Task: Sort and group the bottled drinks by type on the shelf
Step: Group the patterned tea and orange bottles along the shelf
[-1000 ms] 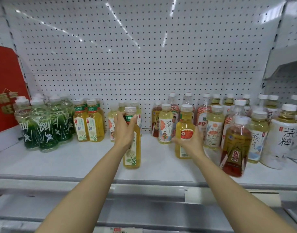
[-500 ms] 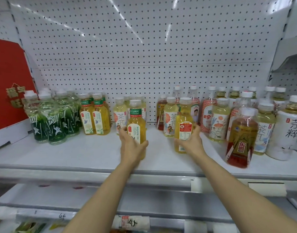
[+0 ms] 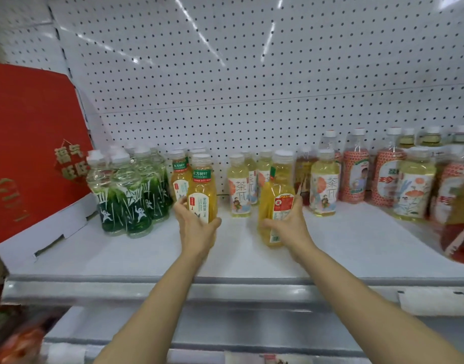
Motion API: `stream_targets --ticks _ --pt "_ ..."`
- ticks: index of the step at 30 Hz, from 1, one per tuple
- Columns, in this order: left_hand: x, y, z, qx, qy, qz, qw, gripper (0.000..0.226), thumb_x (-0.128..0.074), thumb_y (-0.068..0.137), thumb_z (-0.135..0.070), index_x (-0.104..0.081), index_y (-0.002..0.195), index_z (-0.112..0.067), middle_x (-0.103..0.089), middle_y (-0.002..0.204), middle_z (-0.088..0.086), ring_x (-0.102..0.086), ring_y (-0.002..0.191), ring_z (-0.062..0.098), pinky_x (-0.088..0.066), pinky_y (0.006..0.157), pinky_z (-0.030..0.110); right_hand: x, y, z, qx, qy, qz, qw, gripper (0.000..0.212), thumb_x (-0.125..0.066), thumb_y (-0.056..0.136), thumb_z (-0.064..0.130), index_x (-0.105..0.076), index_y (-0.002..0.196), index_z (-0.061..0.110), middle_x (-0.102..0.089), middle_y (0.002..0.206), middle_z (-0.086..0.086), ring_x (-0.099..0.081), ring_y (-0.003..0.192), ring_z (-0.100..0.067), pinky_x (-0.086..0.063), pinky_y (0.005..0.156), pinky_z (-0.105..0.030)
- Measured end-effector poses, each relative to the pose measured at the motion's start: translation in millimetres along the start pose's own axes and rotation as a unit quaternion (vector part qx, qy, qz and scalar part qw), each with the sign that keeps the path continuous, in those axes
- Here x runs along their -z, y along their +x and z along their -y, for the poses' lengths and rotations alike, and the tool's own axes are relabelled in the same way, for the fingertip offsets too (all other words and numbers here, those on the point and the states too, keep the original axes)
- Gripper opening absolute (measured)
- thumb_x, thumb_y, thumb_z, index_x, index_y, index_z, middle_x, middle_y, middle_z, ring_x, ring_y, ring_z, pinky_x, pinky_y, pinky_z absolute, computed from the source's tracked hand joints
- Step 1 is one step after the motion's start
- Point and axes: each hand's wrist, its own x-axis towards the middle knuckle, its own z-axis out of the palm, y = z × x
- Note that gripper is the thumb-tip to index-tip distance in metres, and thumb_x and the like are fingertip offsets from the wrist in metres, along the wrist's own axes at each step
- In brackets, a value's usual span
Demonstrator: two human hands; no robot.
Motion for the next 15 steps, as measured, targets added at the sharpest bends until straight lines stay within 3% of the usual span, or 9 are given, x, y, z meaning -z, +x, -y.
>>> stream_targets --ticks 7,11,15 --pt "41 53 39 0.019 0.032 0.043 0.998 0.091 -0.086 0.07 -0.018 -0.022 0.134 -0.026 -0.032 0.132 0.006 -0.05 0.109 0.026 -0.05 0.095 0.047 -101 -1 7 -0.004 0.05 0.034 0.998 0.091 -0.076 0.064 -0.011 -0.028 0.126 0.034 -0.061 0.109 0.004 -0.06 0.101 -0.012 -0.049 0.08 -0.027" --pt "47 72 52 0.019 0.007 0.078 0.997 0.097 -0.086 0.071 -0.019 -0.018 0.139 -0.022 -0.029 0.137 0.008 -0.047 0.116 0.031 -0.044 0.102 0.052 -131 8 10 -0.01 0.027 0.087 0.996 0.087 -0.075 0.064 -0.012 -0.035 0.131 0.028 -0.063 0.107 0.003 -0.06 0.097 -0.009 -0.045 0.07 -0.015" --pt "52 78 59 0.018 -0.008 0.104 0.994 0.1 -0.084 0.074 -0.014 -0.013 0.143 -0.019 -0.026 0.141 0.008 -0.046 0.118 0.031 -0.045 0.101 0.048 -137 23 9 -0.044 0.053 0.147 0.987 0.087 -0.068 0.053 -0.007 -0.048 0.127 0.034 -0.068 0.113 -0.004 -0.061 0.105 -0.017 -0.049 0.089 -0.031"
